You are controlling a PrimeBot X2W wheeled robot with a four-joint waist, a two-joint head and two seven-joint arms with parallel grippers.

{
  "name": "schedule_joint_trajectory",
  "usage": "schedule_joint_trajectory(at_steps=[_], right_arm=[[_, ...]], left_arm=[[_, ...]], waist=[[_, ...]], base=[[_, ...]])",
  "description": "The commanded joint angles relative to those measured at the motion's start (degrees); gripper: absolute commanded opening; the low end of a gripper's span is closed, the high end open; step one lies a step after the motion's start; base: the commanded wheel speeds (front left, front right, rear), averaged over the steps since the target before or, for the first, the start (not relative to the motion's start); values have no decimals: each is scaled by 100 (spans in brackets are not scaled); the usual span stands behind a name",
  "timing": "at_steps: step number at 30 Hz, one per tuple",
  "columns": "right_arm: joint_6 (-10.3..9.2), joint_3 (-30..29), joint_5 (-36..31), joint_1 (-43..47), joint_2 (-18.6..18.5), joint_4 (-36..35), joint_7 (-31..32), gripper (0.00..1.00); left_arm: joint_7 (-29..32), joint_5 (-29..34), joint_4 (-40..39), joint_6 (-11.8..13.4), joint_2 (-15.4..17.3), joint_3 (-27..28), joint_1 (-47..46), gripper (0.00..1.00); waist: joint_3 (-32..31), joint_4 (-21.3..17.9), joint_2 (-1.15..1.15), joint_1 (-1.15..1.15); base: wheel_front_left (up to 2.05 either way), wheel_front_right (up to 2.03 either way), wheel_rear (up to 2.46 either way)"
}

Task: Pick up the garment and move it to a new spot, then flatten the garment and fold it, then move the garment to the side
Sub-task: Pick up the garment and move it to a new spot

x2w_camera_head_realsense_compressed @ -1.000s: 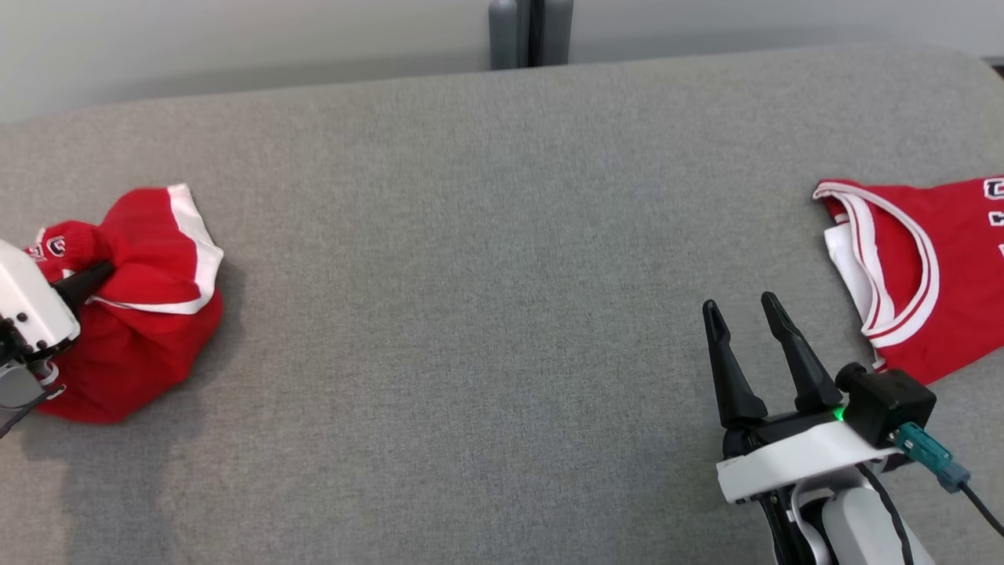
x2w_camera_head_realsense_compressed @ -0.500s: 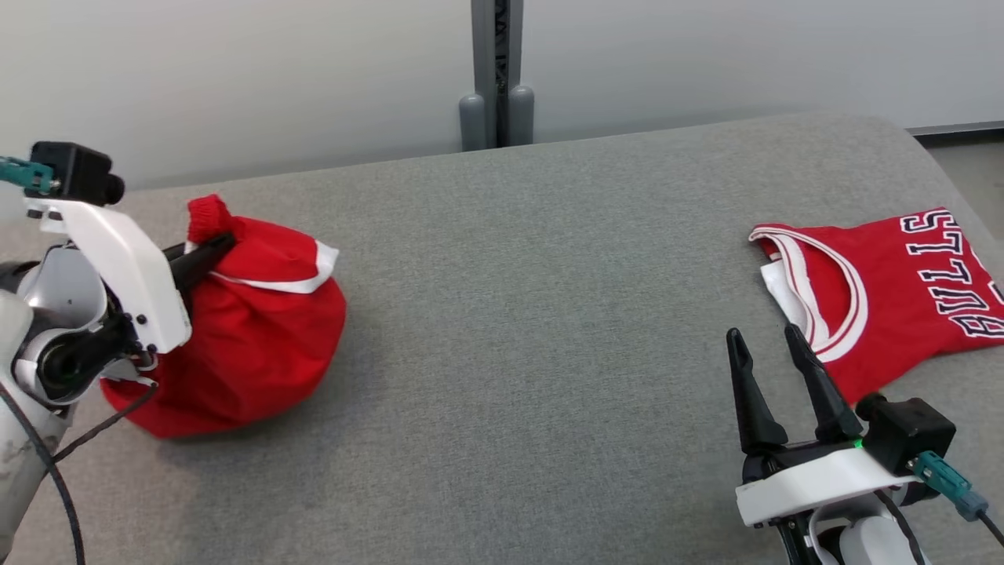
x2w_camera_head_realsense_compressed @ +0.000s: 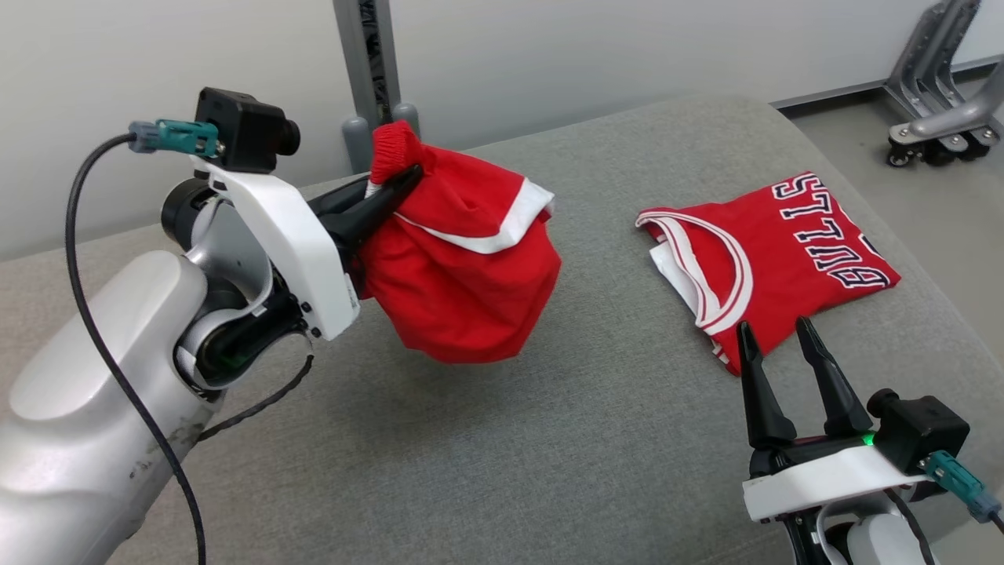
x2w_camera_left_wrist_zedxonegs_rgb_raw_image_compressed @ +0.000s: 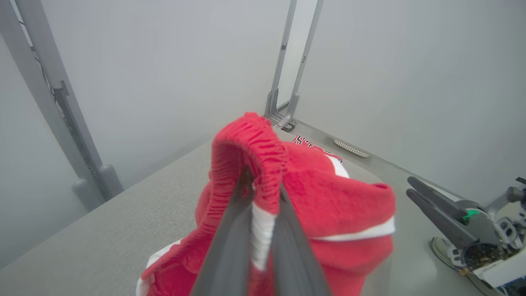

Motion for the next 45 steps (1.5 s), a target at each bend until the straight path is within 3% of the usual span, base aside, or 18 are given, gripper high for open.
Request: schedule_joint_trajectory(at_steps=[1, 7, 14, 16, 19, 20, 22, 23, 31, 35, 39, 45], right_arm=[[0, -17, -27, 42, -37, -25, -28, 100], [0, -48, -55, 75, -35, -104, -28, 100], [0, -25, -109, 26, -33, -113, -28, 100], [0, -26, -125, -26, -38, -113, -28, 100], [0, -5, -158, -22, -52, -93, -28, 100], [0, -5, -158, -22, -52, -93, -28, 100], [0, 9, -180, -18, -58, -69, -28, 100], [0, 3, -183, -16, -67, -59, -28, 100], [0, -23, -171, 9, -134, 21, -28, 100], [0, -46, -163, 42, -146, 25, -28, 100], [0, -149, -155, 94, -174, 21, -28, 100], [0, -264, -166, 227, -193, -66, -28, 100]], left_arm=[[-276, 98, -22, -2, -49, -72, -56, 0], [-1429, 289, 223, -2, -132, -476, 427, 0], [-2326, 373, 1556, -2, -222, -1192, 966, 0], [-2490, 348, 1876, -2, -330, -1337, 959, 7], [-2663, 310, 2391, -2, -376, -1480, 862, 43], [-2663, 310, 2391, -2, -376, -1480, 862, 43], [-2740, 181, 2607, -2, -491, -1539, 858, 91], [-2760, 129, 2684, -2, -544, -1574, 862, 100], [-3014, -227, 2844, -2, -706, -1840, 758, 100], [-3166, -222, 2799, -2, -617, -1911, 658, 100], [-3315, -28, 2702, 8, -489, -1627, 630, 100], [-3313, 724, 1916, 484, -267, -377, 1167, 100]], waist=[[87, -216, 0, 0], [286, -392, 0, 0], [496, -283, 0, 0], [531, -223, 0, 0], [553, -115, 0, 0], [553, -115, 0, 0], [541, -45, 0, 0], [530, -10, 0, 0], [391, 339, 0, 0], [319, 547, 0, 0], [223, 798, 0, 0], [96, 1019, 0, 0]], base=[[0, 0, 0], [0, 0, 0], [0, 0, 0], [0, 0, 0], [0, 0, 0], [0, 0, 0], [0, 0, 0], [0, 0, 0], [0, 0, 0], [0, 0, 0], [0, 0, 0], [0, 0, 0]])
